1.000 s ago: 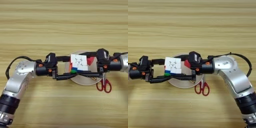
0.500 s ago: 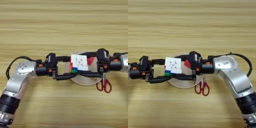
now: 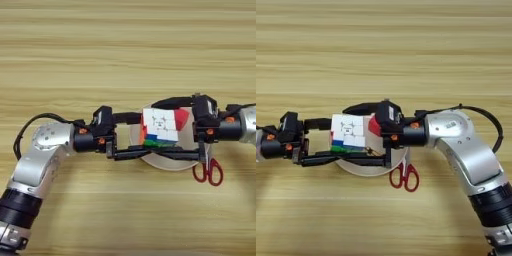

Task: Move the objects on the table

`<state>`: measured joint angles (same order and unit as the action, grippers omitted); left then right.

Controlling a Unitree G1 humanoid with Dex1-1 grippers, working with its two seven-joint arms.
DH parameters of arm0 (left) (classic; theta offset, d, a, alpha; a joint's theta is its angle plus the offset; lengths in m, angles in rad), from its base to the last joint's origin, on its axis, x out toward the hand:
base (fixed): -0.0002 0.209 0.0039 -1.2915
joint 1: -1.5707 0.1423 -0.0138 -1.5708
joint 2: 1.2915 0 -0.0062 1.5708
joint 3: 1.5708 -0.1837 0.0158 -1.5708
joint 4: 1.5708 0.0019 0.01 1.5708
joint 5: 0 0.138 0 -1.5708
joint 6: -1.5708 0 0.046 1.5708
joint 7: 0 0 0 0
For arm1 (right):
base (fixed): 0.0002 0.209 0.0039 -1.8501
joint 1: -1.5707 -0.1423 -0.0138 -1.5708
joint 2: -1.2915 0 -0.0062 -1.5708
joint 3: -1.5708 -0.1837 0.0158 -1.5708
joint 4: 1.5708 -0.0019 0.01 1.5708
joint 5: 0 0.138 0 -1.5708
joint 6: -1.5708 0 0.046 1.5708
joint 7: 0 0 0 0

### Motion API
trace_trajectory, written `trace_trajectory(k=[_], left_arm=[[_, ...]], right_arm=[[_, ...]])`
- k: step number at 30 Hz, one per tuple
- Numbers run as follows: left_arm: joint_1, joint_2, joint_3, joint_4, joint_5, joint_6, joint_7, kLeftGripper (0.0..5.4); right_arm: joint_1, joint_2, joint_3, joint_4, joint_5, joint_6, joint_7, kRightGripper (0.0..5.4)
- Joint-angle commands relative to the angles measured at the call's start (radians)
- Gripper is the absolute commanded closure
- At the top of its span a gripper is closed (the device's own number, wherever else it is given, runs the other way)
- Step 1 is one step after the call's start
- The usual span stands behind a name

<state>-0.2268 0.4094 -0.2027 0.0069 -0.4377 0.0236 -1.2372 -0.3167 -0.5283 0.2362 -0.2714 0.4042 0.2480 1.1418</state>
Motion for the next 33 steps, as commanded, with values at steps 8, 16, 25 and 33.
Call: trace_trajectory(k=[8, 16, 25, 33], left_arm=[[-0.006, 0.003, 0.011, -0.008, 0.010, -0.016, 0.010, 2.10], [0.053, 0.007, 0.100, -0.066, -0.034, -0.031, 0.067, 2.10], [0.157, -0.034, 0.175, -0.138, 0.017, -0.027, 0.306, 2.10], [0.199, -0.044, 0.190, -0.160, 0.106, 0.043, 0.522, 2.10]], right_arm=[[-0.025, 0.012, -0.039, -0.011, 0.045, 0.009, -0.012, 0.00], [-0.028, 0.035, -0.155, -0.016, 0.174, 0.047, -0.055, 0.00], [-0.036, 0.031, -0.278, 0.013, 0.250, 0.053, -0.117, 0.00], [-0.055, 0.037, -0.315, 0.047, 0.240, 0.048, -0.184, 0.00]])
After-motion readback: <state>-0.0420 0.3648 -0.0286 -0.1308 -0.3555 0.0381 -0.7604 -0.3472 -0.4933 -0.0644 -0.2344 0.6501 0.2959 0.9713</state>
